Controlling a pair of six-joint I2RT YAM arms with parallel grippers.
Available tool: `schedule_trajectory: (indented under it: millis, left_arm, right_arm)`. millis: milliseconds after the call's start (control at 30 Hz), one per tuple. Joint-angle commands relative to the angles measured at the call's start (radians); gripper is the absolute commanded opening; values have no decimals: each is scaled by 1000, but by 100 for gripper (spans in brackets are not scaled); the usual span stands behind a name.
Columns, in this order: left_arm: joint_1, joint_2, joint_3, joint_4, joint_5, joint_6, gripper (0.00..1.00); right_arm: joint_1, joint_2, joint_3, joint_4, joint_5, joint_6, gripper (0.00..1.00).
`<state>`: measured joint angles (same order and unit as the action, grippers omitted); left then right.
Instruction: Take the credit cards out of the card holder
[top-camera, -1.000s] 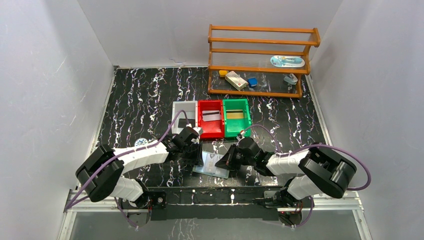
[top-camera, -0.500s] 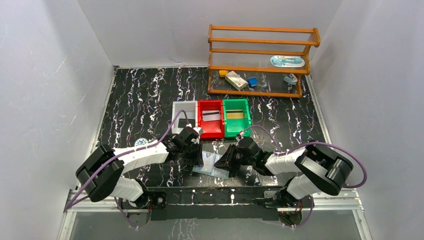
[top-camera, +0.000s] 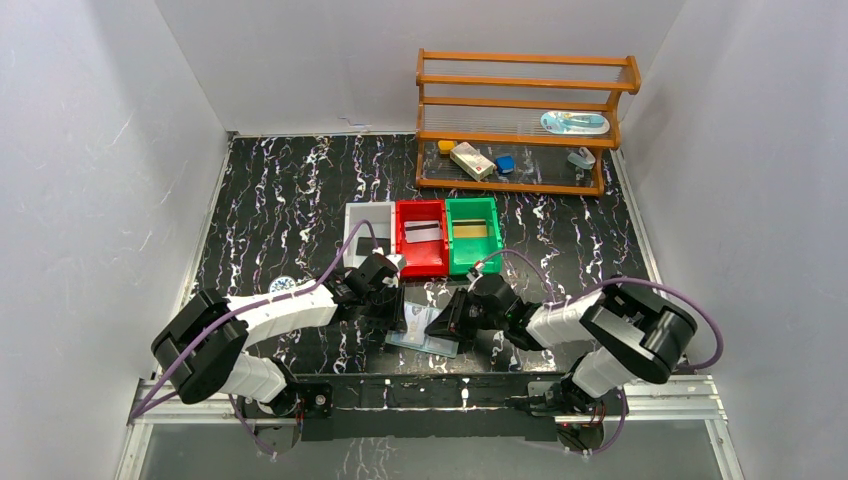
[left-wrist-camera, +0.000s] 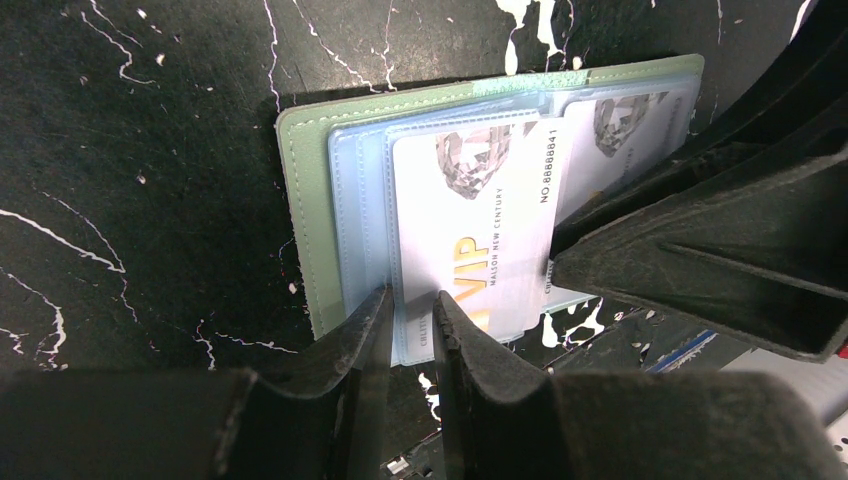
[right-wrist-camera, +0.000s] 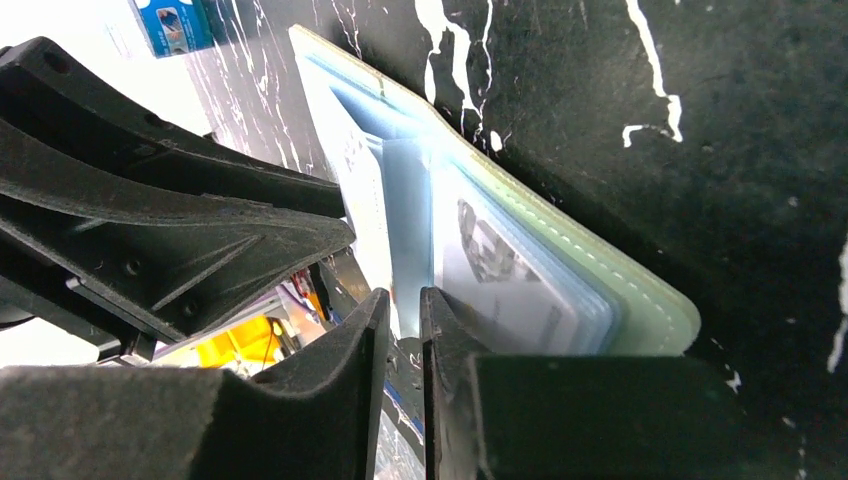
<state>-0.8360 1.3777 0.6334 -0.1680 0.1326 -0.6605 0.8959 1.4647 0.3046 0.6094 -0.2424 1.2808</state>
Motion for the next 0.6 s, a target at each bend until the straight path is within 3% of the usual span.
schedule_trajectory:
  millis: [0,400,567]
  left_arm:
    - [2,18,-11,-70,-45,30,21]
    - [2,22,-15,-62,-45,27,21]
    - [1,14,-15,-71,-58,30,22]
  right_arm:
    - [-3,54,30,98,-37,4,26]
    - [-3,77,9,162,-56,11,5]
    - [-4,37,-14,129,-36,11,2]
